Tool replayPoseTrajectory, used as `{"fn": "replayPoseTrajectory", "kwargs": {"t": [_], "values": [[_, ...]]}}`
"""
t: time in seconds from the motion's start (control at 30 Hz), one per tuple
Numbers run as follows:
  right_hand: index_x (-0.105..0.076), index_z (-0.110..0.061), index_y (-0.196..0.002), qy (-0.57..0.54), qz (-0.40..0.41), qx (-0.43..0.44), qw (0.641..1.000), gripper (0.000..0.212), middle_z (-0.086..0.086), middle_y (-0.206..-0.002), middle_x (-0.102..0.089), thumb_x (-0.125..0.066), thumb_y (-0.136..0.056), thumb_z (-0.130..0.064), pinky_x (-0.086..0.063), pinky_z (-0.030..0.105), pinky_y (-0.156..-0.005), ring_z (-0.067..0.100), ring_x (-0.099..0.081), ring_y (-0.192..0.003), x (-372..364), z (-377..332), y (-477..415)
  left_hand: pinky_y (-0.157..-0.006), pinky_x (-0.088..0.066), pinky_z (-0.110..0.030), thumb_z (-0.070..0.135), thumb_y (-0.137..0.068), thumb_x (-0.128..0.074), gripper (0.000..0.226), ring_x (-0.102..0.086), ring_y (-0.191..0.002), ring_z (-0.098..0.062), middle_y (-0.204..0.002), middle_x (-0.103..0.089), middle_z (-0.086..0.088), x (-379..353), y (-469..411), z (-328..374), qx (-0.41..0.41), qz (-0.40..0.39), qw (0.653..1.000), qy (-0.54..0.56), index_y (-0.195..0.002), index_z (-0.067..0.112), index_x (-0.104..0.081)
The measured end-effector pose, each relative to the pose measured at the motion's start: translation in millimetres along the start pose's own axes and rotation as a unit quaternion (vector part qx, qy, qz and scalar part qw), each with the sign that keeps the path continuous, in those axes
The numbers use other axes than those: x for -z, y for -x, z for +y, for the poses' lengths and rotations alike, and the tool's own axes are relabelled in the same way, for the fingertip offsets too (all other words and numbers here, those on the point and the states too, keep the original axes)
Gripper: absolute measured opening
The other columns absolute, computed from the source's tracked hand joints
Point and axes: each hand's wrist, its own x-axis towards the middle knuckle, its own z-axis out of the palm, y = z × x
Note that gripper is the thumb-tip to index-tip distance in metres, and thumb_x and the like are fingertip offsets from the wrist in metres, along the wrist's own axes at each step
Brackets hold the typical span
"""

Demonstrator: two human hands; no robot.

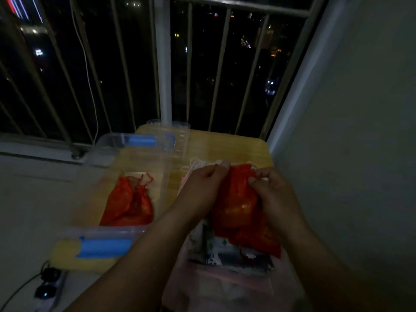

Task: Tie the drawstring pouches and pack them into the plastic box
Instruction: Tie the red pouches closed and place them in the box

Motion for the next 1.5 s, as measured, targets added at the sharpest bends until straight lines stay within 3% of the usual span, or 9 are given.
{"fn": "replayPoseTrajectory", "kwargs": {"t": [0.2,0.27,0.5,0.63,0.83,0.97,1.13,1.3,1.5], "values": [[-0.071,-0.021,-0.085,-0.1,-0.009,-0.099,0.99,0.011,0.01,-0.092,-0.078,-0.068,-0.096,-0.024,-0.061,0.053,-0.08,0.029,-0.074,-0.087,1,1,20,-0.063,-0.055,-0.017,0.031,-0.108,-0.049,0.033,-0.067,-0.072,-0.012,-0.081,-0.073,-0.004,-9,20,36,-0.017,0.064,0.997,0.043,-0.104,0.011,-0.075],[-0.072,-0.014,-0.088,-0.149,-0.03,-0.144,0.978,0.015,0.011,-0.092,-0.078,-0.062,-0.1,-0.014,-0.059,0.04,-0.075,0.022,-0.075,-0.081,0,-5,35,-0.057,-0.052,-0.022,0.03,-0.11,-0.046,0.036,-0.061,-0.063,-0.013,-0.072,-0.067,-0.002,-19,32,43,-0.006,0.074,0.995,0.061,-0.104,0.007,-0.074],[-0.071,-0.013,-0.108,-0.141,-0.042,-0.2,0.969,0.054,0.011,-0.114,-0.074,-0.04,-0.105,-0.057,-0.053,0.038,-0.084,0.026,-0.068,-0.105,-2,-5,66,-0.067,-0.054,-0.033,0.038,-0.109,-0.045,0.038,-0.064,-0.066,-0.018,-0.078,-0.068,-0.005,-33,25,39,0.057,0.136,0.967,0.209,-0.107,0.013,-0.074],[-0.069,-0.032,-0.119,-0.079,-0.061,-0.109,0.989,0.054,-0.004,-0.119,-0.074,-0.061,-0.086,-0.074,-0.059,0.038,-0.091,0.013,-0.072,-0.106,7,15,89,-0.048,-0.043,-0.023,0.037,-0.111,-0.043,0.037,-0.048,-0.052,-0.011,-0.065,-0.056,0.001,-44,28,38,0.094,0.142,0.946,0.275,-0.112,0.009,-0.069],[-0.055,-0.042,-0.134,0.146,-0.057,0.053,0.986,0.049,-0.014,-0.13,-0.066,-0.07,-0.088,-0.042,-0.054,0.038,-0.098,0.01,-0.063,-0.117,3,28,82,-0.046,-0.045,-0.019,0.037,-0.11,-0.044,0.039,-0.046,-0.051,-0.01,-0.069,-0.054,-0.001,-49,22,39,0.113,0.138,0.931,0.319,-0.121,0.008,-0.066],[-0.072,-0.027,-0.106,0.178,-0.025,0.051,0.982,0.014,-0.003,-0.103,-0.074,-0.061,-0.099,-0.03,-0.057,0.045,-0.088,0.02,-0.069,-0.096,12,24,63,-0.06,-0.052,-0.026,0.042,-0.109,-0.045,0.044,-0.06,-0.067,-0.014,-0.086,-0.066,-0.005,-40,25,42,0.104,0.114,0.95,0.271,-0.129,0.006,-0.062],[-0.077,-0.032,-0.091,0.043,-0.084,-0.048,0.994,0.02,-0.002,-0.089,-0.078,-0.063,-0.101,-0.023,-0.059,0.041,-0.078,0.021,-0.072,-0.082,32,4,49,-0.105,-0.044,-0.037,0.066,-0.099,-0.046,0.054,-0.061,-0.119,-0.02,-0.127,-0.069,-0.004,-20,56,29,0.151,0.0,0.985,0.084,-0.127,0.024,-0.064],[-0.072,-0.008,-0.103,0.012,-0.181,-0.084,0.98,0.014,0.008,-0.09,-0.076,-0.06,-0.103,-0.013,-0.057,0.03,-0.071,0.02,-0.07,-0.083,45,-17,54,-0.071,-0.053,-0.016,0.054,-0.104,-0.045,0.048,-0.072,-0.096,0.001,-0.112,-0.076,0.006,-26,79,25,0.132,-0.079,0.987,0.055,-0.128,0.02,-0.068],[-0.072,-0.017,-0.105,0.025,-0.218,-0.063,0.974,0.011,0.012,-0.093,-0.074,-0.061,-0.102,-0.017,-0.053,0.041,-0.082,0.028,-0.067,-0.085,42,-35,44,-0.112,-0.045,-0.046,0.053,-0.095,-0.065,0.056,-0.064,-0.126,-0.026,-0.131,-0.07,-0.007,-12,67,32,0.11,-0.075,0.985,0.109,-0.137,0.016,-0.064]]}}
